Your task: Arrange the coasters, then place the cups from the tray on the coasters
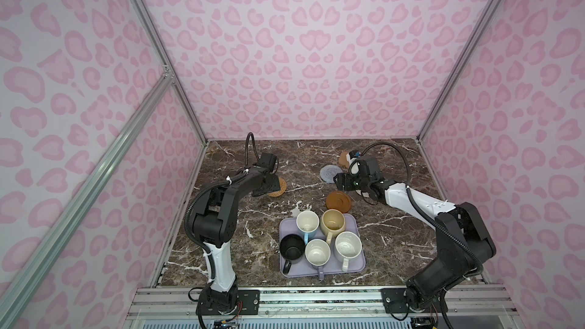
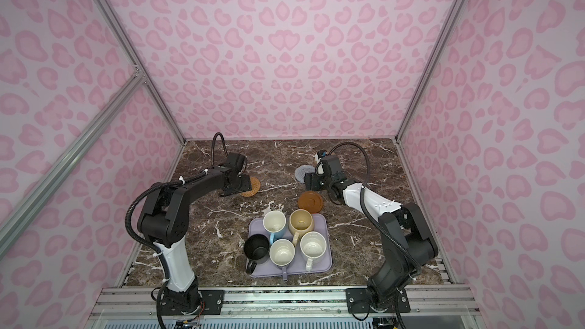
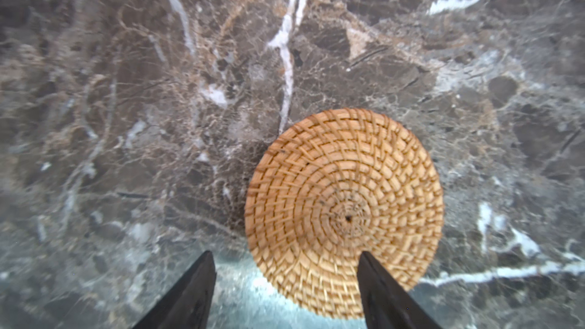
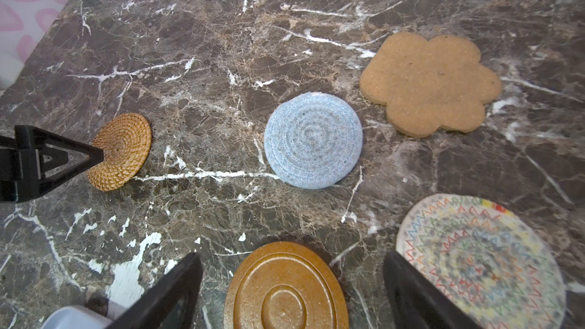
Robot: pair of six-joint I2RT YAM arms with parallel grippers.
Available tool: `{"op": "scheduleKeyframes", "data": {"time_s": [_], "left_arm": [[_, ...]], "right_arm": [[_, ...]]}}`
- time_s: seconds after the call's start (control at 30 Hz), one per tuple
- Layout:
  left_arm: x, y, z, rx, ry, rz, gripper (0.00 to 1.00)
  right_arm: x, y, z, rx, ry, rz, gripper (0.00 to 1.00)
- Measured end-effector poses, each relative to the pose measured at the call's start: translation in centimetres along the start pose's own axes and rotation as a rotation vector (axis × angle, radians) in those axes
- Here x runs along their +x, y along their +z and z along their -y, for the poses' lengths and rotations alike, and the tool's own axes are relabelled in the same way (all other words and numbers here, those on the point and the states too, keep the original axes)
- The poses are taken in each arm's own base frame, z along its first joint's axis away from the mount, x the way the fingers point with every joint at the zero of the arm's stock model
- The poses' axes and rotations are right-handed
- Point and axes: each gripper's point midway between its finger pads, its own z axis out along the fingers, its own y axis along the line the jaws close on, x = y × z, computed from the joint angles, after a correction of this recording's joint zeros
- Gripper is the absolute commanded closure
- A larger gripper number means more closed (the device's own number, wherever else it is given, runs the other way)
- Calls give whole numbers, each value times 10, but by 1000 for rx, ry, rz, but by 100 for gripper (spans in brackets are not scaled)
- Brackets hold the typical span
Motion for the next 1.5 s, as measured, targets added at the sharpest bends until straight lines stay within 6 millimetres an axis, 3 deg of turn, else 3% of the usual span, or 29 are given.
{"op": "scheduleKeyframes", "data": {"time_s": [0.23,0.4,0.5,0.63,1.0,1.17,1.5], "left_arm": [[-15,-33,10,16,7,54,24],[-27,-67,69,134,131,108,23],[-27,-74,106,207,197,112,24],[-17,-62,147,272,262,72,24],[-10,-19,213,269,323,36,23],[-14,0,221,198,362,54,26],[-8,28,219,126,401,33,28]], "right_arm": [[-5,-15,-1,4,-6,22,5],[-6,-24,2,21,-11,36,4],[-4,-25,7,34,-12,29,3],[-1,-24,16,49,-5,21,4],[4,-22,48,74,51,16,5],[9,-16,53,63,70,6,6],[17,-7,57,52,83,-24,6]]}}
